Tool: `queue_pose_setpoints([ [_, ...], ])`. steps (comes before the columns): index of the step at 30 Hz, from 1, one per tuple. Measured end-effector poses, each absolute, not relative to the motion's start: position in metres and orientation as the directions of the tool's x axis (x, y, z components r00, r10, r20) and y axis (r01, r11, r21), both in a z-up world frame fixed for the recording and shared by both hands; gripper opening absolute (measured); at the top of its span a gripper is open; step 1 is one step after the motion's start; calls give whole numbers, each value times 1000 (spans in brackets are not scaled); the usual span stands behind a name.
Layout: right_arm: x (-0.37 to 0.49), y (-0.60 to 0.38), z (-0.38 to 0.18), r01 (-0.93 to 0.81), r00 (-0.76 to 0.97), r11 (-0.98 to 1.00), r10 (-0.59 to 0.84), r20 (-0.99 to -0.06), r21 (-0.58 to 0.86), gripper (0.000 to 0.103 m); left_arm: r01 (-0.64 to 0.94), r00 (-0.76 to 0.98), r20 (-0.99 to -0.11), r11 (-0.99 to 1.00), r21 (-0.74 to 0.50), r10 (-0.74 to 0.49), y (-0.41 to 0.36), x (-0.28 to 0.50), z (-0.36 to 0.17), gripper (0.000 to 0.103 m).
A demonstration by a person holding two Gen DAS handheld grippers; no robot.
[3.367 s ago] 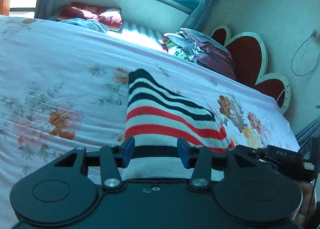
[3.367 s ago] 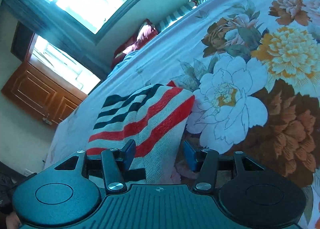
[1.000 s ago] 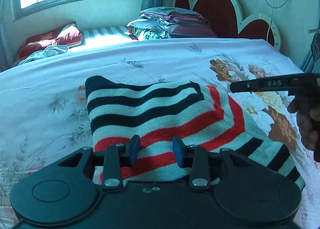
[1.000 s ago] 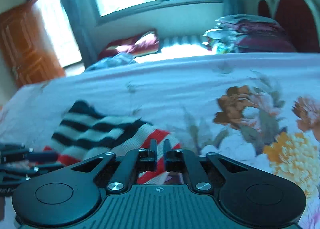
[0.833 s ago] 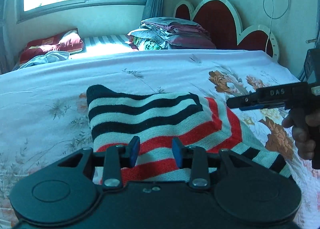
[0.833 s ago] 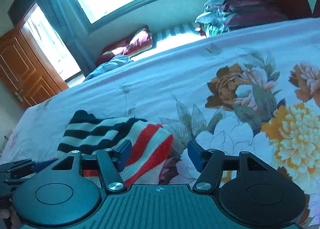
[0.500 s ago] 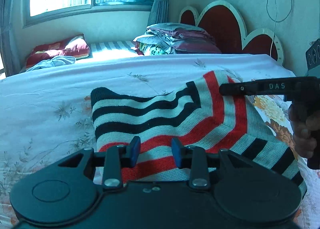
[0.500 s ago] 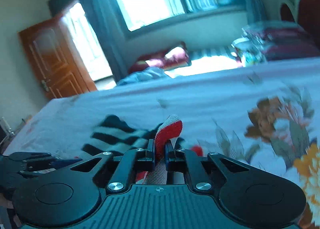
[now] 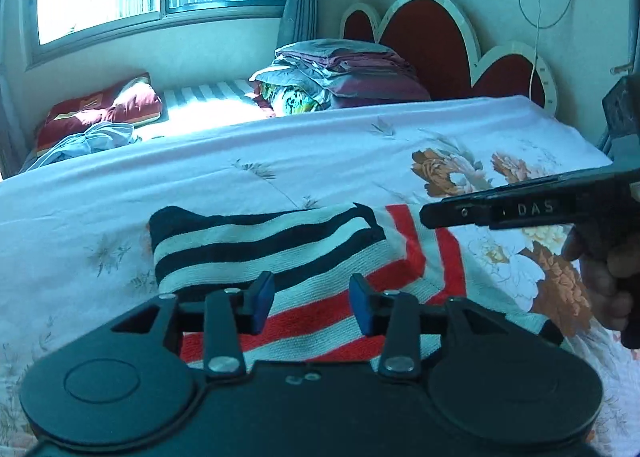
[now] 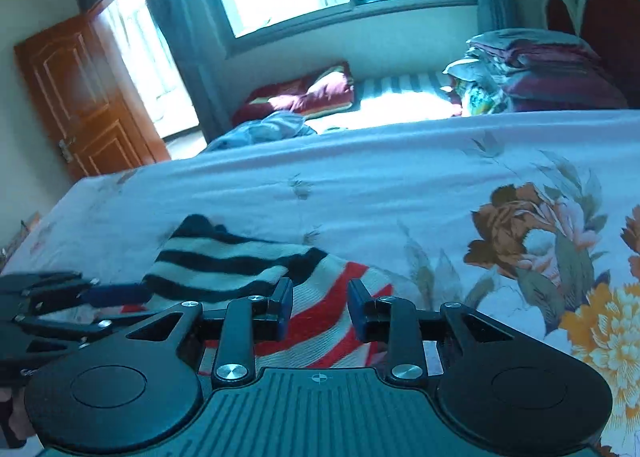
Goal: Fold small clothes
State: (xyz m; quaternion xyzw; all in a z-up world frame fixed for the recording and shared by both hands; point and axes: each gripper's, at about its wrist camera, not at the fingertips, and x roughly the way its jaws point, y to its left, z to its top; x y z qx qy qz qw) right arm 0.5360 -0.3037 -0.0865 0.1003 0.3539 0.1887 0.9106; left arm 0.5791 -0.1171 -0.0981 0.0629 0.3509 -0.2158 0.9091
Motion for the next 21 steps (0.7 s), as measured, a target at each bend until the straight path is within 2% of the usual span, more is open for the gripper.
queue_pose_setpoints([
  [1,538,-293,-91,-288,662,912,409,-628,291,31,449,642,-678,892,-46,-358,-120,583,-104,40],
  [3,540,-274,-115,-293,586,933,349,-731,211,30,481,581,-740,876,-25,-340,-127,586,-126,40],
  [10,522,-271,-113,-285,599,946,303,-741,157,31,477,622,-670,875,-88,-406,-103,550,-113,38],
  [14,495,-267,-91,-338,639,931,332,-694,134,31,455,621,-665,882,-123,-414,-88,530,-107,37],
  [19,461,-248,-109,-375,619,926,279,-735,36,31,449,637,-672,890,-77,-379,-89,512,-108,37],
  [21,451,-246,-115,-363,645,932,252,-722,2,31,443,648,-677,896,-37,-349,-94,507,-111,37],
])
